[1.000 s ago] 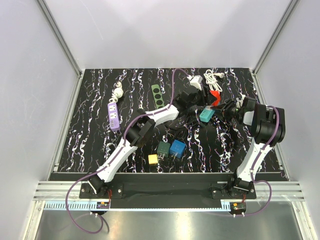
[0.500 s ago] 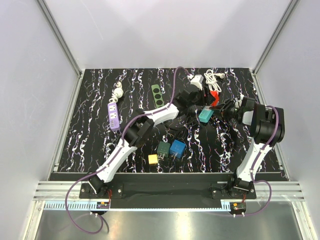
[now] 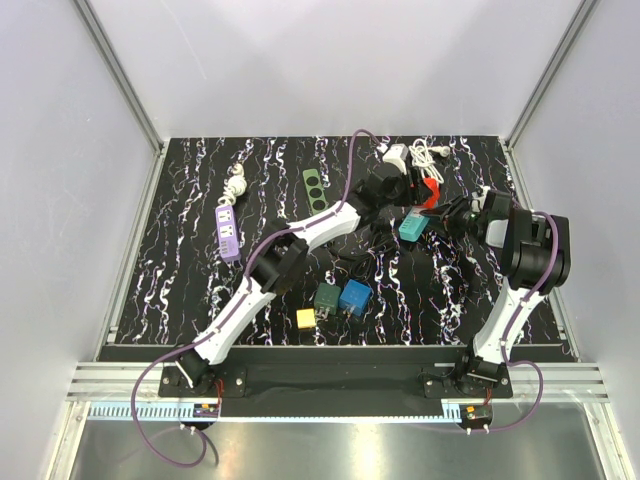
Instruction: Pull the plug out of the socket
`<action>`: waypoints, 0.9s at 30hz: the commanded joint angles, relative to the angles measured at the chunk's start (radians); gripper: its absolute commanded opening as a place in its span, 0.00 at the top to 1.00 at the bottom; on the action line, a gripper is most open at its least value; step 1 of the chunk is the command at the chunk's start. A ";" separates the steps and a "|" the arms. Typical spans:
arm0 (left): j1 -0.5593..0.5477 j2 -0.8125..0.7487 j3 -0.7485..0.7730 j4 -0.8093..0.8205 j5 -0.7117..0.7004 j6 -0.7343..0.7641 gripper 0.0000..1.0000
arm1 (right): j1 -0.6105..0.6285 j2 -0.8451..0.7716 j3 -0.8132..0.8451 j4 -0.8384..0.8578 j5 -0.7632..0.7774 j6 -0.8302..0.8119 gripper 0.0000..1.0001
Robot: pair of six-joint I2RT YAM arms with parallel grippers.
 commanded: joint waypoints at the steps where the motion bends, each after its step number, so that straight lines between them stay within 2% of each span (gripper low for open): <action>1: 0.034 -0.051 0.121 0.201 -0.061 -0.036 1.00 | 0.003 -0.036 0.016 -0.120 0.118 -0.054 1.00; 9: 0.054 -0.068 0.132 0.240 -0.032 -0.065 1.00 | 0.006 -0.033 0.037 -0.162 0.119 -0.077 1.00; 18: 0.071 -0.059 0.166 0.227 -0.102 -0.178 1.00 | 0.023 -0.038 0.056 -0.205 0.144 -0.111 1.00; 22: 0.095 -0.017 0.217 0.250 -0.075 -0.200 1.00 | 0.023 -0.030 0.057 -0.200 0.133 -0.106 1.00; 27: 0.114 -0.016 0.187 0.284 -0.044 -0.205 1.00 | 0.023 -0.027 0.059 -0.199 0.124 -0.108 1.00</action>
